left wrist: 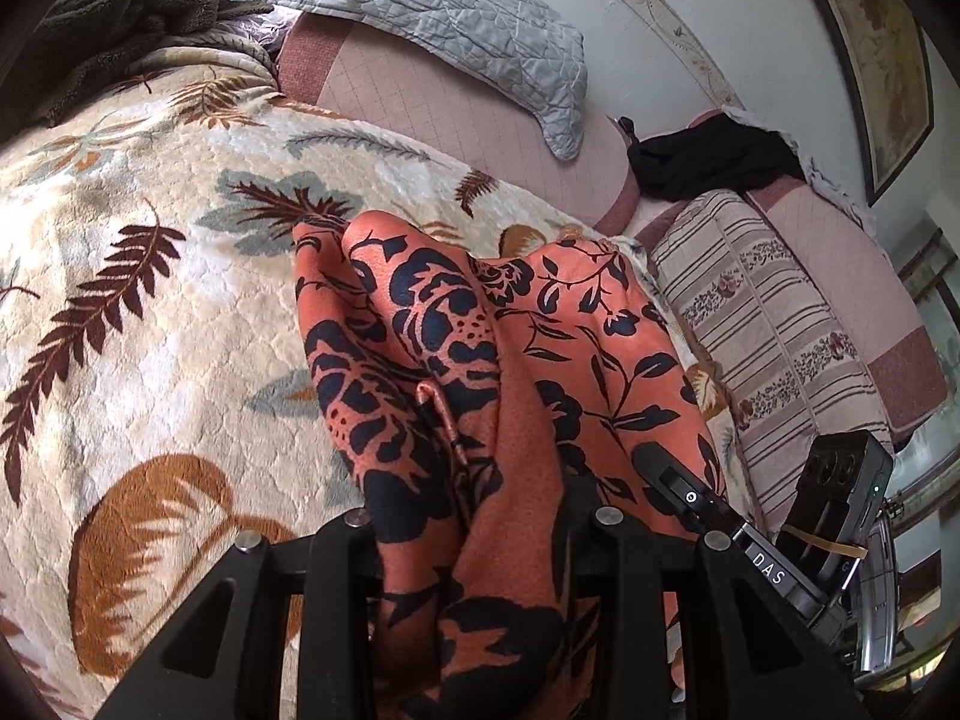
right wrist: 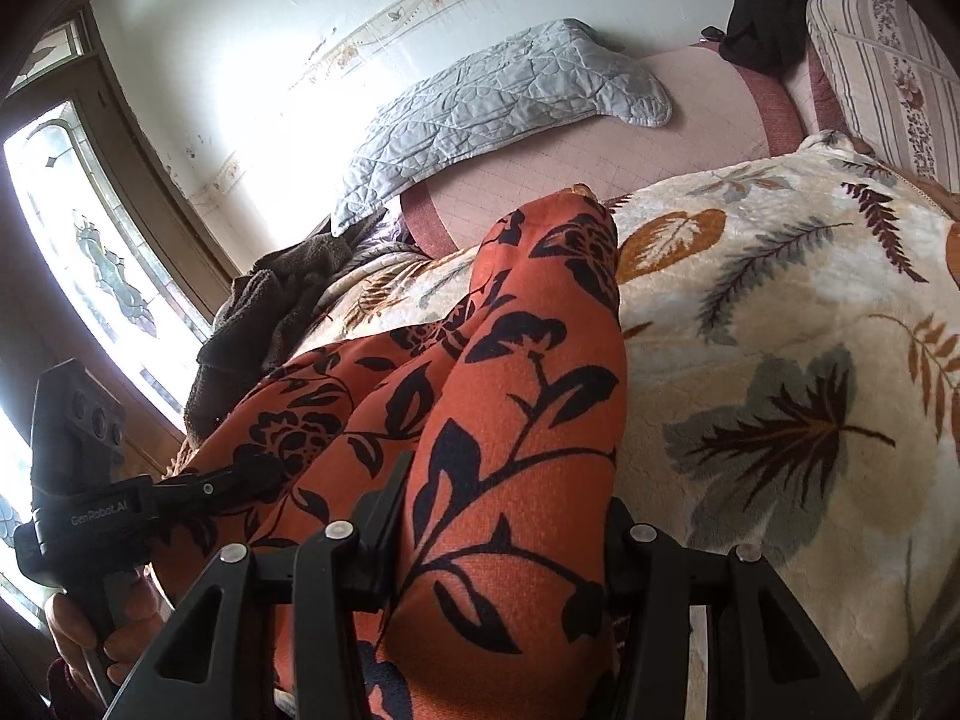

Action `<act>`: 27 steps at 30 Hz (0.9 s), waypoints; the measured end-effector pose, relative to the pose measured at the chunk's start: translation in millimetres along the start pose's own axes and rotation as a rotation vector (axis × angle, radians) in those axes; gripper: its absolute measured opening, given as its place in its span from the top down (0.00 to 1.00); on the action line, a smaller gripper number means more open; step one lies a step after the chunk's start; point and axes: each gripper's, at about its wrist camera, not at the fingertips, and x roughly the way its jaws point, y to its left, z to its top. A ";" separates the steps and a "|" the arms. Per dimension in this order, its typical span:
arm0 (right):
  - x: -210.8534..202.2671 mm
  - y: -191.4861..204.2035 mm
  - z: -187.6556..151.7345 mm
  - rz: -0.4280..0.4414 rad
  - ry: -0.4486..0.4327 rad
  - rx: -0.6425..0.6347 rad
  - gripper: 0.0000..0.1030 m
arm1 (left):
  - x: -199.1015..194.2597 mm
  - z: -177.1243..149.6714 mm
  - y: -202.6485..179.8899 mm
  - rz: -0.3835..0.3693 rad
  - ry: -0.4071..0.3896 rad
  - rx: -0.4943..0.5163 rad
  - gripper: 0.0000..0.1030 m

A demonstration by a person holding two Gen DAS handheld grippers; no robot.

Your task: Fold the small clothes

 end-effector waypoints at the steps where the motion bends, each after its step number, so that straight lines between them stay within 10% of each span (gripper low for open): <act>1: 1.2 -1.2 -5.6 -0.003 0.015 0.003 0.52 | 1.9 -5.1 1.7 0.014 0.014 -0.004 0.65; 8: 30.4 -23.5 -43.0 -0.063 0.202 0.093 0.47 | 28.3 -38.2 33.1 0.131 0.145 -0.080 0.54; 18: -22.0 0.1 -16.0 -0.225 0.040 0.017 0.36 | -35.8 -9.5 8.4 0.251 0.028 0.005 0.49; 22: -36.9 4.9 5.0 -0.131 -0.084 0.056 0.36 | -37.0 5.8 -6.4 0.285 -0.008 0.053 0.43; 27: 6.3 -21.6 14.6 0.087 0.017 0.285 0.36 | 0.1 1.8 -6.4 0.371 0.056 0.060 0.43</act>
